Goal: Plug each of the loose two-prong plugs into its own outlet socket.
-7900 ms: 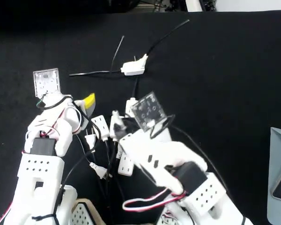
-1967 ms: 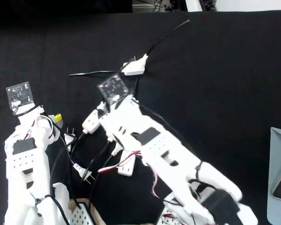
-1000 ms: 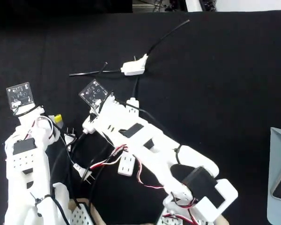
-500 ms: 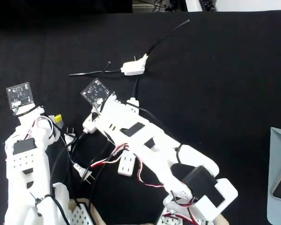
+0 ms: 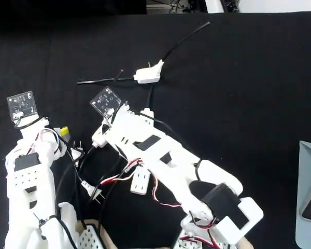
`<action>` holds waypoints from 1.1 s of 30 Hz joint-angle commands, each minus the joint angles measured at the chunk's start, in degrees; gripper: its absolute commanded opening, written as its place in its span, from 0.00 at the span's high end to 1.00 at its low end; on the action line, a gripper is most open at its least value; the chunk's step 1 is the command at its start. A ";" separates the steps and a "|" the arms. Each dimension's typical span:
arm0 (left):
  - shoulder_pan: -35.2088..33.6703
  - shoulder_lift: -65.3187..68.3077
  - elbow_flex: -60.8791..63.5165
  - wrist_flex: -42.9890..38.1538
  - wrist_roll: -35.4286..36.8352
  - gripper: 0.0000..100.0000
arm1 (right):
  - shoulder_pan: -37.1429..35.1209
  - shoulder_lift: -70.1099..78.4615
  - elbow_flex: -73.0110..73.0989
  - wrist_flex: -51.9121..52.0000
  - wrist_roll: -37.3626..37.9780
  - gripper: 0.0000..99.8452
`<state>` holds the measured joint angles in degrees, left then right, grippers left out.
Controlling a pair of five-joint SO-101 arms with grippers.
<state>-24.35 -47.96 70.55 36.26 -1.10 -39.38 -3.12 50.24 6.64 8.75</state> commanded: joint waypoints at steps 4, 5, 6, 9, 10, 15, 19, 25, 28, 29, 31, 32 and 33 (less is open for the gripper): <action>-0.48 -0.79 -0.48 -1.05 0.26 0.74 | -0.97 4.26 -1.71 1.14 -4.75 0.99; -0.48 -0.79 -0.48 -1.05 0.26 0.74 | -0.97 4.18 -1.80 1.93 -5.10 0.99; -0.48 -0.79 -0.48 -1.05 0.26 0.74 | -1.14 4.18 -2.07 2.90 -5.36 0.99; -0.48 -0.79 -0.48 -1.05 0.26 0.74 | -1.14 4.62 -3.91 6.33 -5.36 0.99; -0.48 -0.79 -0.48 -1.05 0.26 0.74 | -1.14 4.70 -4.44 7.38 -5.36 0.99; -0.48 -0.79 -0.48 -1.05 0.26 0.74 | -0.88 4.18 -5.14 8.62 -5.36 0.99; -0.48 -0.79 -0.48 -1.05 0.26 0.74 | 2.20 1.10 -7.69 8.88 -5.36 0.99; -0.48 -0.79 -0.48 -1.05 0.26 0.74 | 9.93 -3.21 -11.47 8.35 -8.44 0.99; -0.48 -0.79 -0.48 -1.05 0.26 0.74 | 14.51 -1.54 -13.76 4.22 -10.99 0.99; -0.48 -0.79 -0.48 -1.05 0.26 0.74 | 16.18 -0.48 -14.29 1.93 -11.34 0.99; -0.48 -0.79 -0.48 -1.05 0.26 0.74 | 18.64 2.68 -15.16 -3.34 -11.43 0.99; -0.48 -0.79 -0.48 -1.05 0.26 0.74 | 19.60 4.62 -15.69 -5.80 -11.43 0.99; -0.48 -0.79 -0.48 -1.05 0.26 0.74 | 20.22 6.73 -16.40 -8.00 -11.34 0.98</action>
<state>-24.35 -47.96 70.55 36.26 -1.10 -23.47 -0.92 38.73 7.52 -1.80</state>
